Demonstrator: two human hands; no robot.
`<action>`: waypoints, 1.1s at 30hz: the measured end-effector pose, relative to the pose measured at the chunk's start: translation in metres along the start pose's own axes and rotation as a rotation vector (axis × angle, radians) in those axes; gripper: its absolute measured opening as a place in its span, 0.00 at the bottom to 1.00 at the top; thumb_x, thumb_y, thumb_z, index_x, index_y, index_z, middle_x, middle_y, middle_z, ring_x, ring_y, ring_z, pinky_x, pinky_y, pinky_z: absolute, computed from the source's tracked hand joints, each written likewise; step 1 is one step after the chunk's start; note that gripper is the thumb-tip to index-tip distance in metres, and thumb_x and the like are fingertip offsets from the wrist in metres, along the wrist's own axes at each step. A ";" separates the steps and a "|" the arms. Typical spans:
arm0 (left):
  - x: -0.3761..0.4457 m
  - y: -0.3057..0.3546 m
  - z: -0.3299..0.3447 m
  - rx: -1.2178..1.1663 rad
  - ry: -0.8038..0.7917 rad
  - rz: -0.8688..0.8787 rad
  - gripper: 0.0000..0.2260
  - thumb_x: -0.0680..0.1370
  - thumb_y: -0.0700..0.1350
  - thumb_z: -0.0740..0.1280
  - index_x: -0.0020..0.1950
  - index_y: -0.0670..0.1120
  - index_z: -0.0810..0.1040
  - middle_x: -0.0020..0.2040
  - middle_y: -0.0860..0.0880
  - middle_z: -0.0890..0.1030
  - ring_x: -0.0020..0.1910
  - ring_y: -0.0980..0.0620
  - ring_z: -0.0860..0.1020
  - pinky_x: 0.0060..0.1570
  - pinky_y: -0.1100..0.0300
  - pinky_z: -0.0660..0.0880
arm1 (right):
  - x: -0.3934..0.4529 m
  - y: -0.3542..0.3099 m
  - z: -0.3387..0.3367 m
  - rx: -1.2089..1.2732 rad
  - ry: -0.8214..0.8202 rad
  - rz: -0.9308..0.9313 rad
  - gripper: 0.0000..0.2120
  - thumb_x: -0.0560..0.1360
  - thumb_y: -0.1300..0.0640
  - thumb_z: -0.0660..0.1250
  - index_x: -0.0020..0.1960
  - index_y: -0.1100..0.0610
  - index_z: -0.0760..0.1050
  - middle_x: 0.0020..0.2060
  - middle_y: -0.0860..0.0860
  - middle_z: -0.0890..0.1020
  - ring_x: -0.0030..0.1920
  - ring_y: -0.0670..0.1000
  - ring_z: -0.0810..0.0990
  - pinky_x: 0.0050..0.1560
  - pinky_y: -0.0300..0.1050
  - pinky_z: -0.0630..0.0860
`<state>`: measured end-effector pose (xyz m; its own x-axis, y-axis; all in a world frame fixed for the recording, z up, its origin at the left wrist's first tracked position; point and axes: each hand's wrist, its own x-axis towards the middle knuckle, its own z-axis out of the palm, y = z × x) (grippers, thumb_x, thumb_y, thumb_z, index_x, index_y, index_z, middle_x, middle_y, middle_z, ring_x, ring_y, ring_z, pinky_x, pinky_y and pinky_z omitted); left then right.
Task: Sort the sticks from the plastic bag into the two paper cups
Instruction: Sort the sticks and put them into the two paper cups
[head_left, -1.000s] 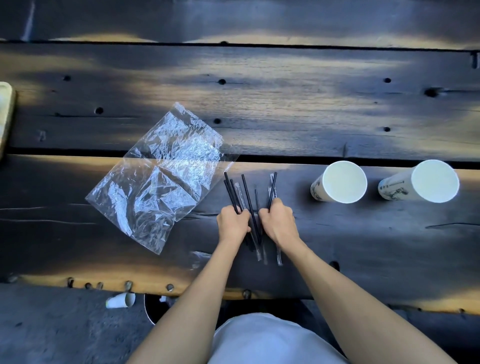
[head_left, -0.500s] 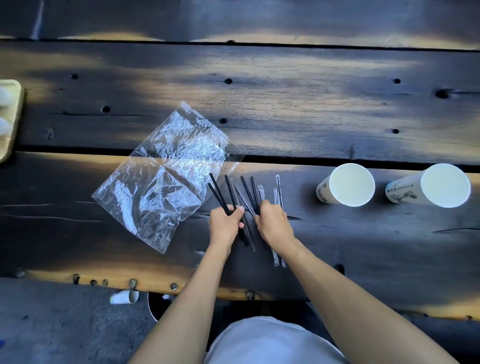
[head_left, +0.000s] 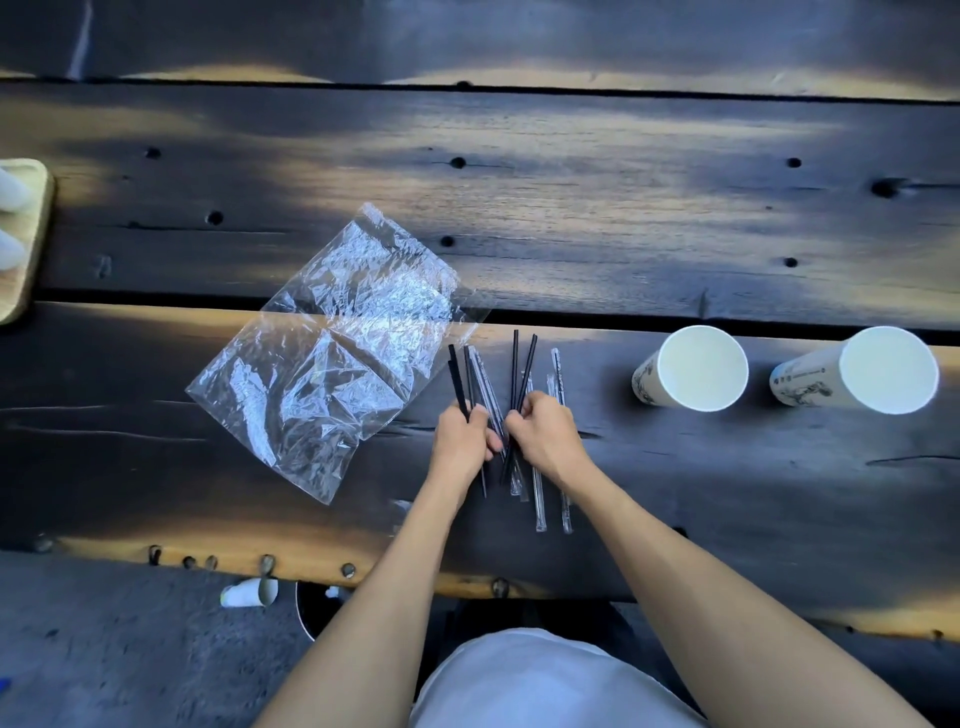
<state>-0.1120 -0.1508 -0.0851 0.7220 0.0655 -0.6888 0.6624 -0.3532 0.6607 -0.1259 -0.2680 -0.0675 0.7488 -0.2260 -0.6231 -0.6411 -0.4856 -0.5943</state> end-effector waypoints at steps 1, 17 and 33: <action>-0.002 0.002 0.002 -0.019 -0.033 0.008 0.09 0.83 0.41 0.58 0.46 0.41 0.73 0.26 0.47 0.78 0.21 0.55 0.70 0.29 0.63 0.70 | -0.001 0.001 -0.003 0.029 -0.012 -0.014 0.09 0.74 0.58 0.63 0.37 0.59 0.67 0.32 0.54 0.74 0.36 0.57 0.70 0.35 0.48 0.65; -0.052 0.041 0.031 -0.022 -0.316 0.078 0.15 0.84 0.54 0.58 0.52 0.43 0.73 0.30 0.42 0.77 0.20 0.53 0.70 0.18 0.64 0.62 | -0.038 0.010 -0.057 0.221 -0.202 -0.230 0.08 0.71 0.67 0.62 0.43 0.59 0.79 0.27 0.55 0.82 0.22 0.48 0.74 0.27 0.36 0.70; -0.087 0.062 0.058 0.243 -0.412 0.303 0.18 0.69 0.33 0.58 0.38 0.58 0.74 0.26 0.56 0.77 0.26 0.51 0.72 0.22 0.63 0.65 | -0.074 0.013 -0.119 0.614 -0.201 -0.230 0.05 0.75 0.65 0.71 0.49 0.66 0.79 0.32 0.57 0.76 0.25 0.45 0.71 0.26 0.38 0.68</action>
<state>-0.1455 -0.2325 -0.0015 0.7027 -0.4247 -0.5708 0.3374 -0.5074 0.7929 -0.1697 -0.3585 0.0309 0.8698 0.0153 -0.4932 -0.4928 0.0779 -0.8666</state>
